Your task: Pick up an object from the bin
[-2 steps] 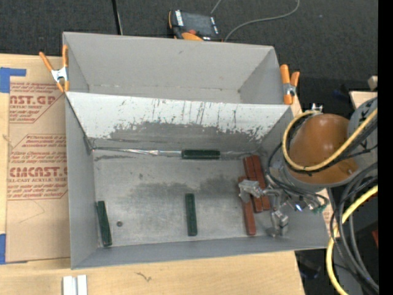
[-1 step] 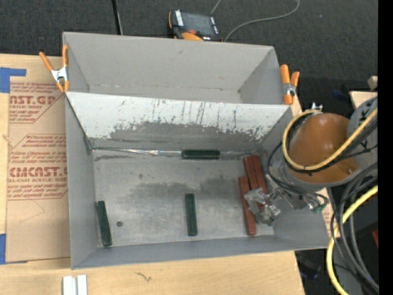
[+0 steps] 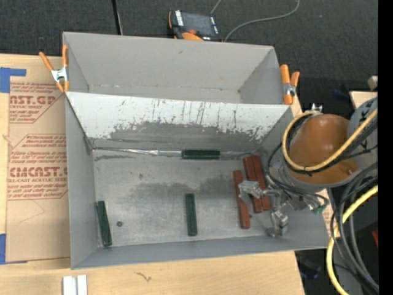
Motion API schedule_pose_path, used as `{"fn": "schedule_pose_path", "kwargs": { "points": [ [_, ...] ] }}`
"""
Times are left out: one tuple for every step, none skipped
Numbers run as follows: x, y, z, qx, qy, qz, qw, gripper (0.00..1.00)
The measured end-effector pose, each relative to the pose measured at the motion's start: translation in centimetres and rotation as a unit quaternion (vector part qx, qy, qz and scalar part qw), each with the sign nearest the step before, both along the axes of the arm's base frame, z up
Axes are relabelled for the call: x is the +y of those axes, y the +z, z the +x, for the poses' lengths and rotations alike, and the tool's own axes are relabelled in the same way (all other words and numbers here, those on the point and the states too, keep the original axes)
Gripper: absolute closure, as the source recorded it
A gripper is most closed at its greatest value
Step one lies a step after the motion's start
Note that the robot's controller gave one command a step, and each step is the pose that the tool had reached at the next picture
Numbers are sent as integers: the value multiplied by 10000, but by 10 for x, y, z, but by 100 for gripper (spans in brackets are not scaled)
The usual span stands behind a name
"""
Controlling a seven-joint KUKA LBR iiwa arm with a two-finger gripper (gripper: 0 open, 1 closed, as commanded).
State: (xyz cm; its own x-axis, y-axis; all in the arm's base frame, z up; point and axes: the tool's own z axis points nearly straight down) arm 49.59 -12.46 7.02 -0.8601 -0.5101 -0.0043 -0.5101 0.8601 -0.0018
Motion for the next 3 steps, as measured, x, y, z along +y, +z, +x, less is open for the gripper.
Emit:
{"fn": "schedule_pose_path", "kwargs": {
  "points": [
    [-7,0,54,5,352,-3,9994,0],
    [24,0,50,14,2666,-1,9638,0],
    [24,1,49,60,2654,18,9641,100]
  ]
}}
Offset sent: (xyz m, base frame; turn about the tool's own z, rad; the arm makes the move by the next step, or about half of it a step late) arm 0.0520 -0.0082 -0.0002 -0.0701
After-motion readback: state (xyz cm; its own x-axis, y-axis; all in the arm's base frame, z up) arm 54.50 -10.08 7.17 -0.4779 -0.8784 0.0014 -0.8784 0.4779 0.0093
